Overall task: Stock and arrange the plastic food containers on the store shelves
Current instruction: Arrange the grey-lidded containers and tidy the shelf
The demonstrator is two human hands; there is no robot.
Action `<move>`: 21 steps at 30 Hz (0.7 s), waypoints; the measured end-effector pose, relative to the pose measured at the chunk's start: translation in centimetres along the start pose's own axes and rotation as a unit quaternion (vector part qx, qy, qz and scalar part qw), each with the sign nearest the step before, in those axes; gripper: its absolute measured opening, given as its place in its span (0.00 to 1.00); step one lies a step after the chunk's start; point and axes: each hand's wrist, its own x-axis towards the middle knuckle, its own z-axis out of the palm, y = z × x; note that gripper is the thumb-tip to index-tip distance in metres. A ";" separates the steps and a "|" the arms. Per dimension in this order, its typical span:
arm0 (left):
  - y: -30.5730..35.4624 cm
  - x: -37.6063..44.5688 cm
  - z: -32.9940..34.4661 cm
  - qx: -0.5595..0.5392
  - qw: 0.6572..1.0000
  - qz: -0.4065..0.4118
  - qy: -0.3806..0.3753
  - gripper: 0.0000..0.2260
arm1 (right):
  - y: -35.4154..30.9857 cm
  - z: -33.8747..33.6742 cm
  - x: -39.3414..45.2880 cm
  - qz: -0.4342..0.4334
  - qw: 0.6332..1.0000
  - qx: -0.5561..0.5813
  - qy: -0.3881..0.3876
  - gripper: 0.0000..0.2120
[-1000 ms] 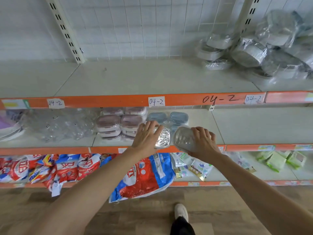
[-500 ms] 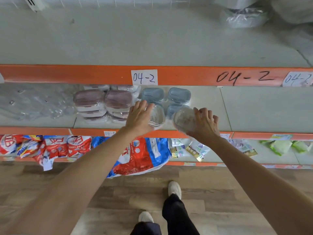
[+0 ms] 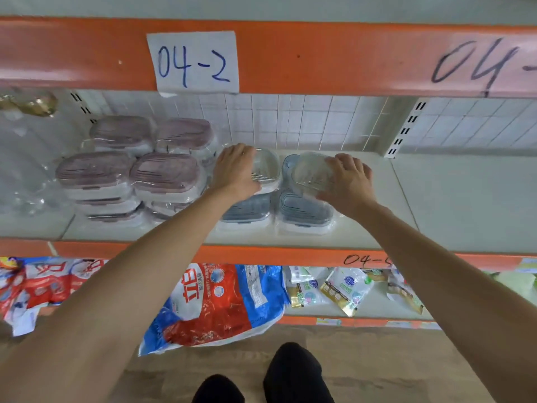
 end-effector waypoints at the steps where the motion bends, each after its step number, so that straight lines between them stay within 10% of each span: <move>1: -0.1 0.6 0.4 -0.001 1.000 -0.002 0.005 0.30 | 0.1 0.3 0.8 -0.009 1.000 -0.002 0.002 0.37; 12: -1.8 2.9 1.7 -0.017 1.000 0.018 0.006 0.15 | 0.3 3.1 5.0 -0.094 0.995 -0.037 0.028 0.20; 21: 0.0 -0.7 3.0 0.086 0.994 0.063 0.010 0.16 | -1.5 4.3 2.5 -0.097 0.989 -0.096 0.059 0.25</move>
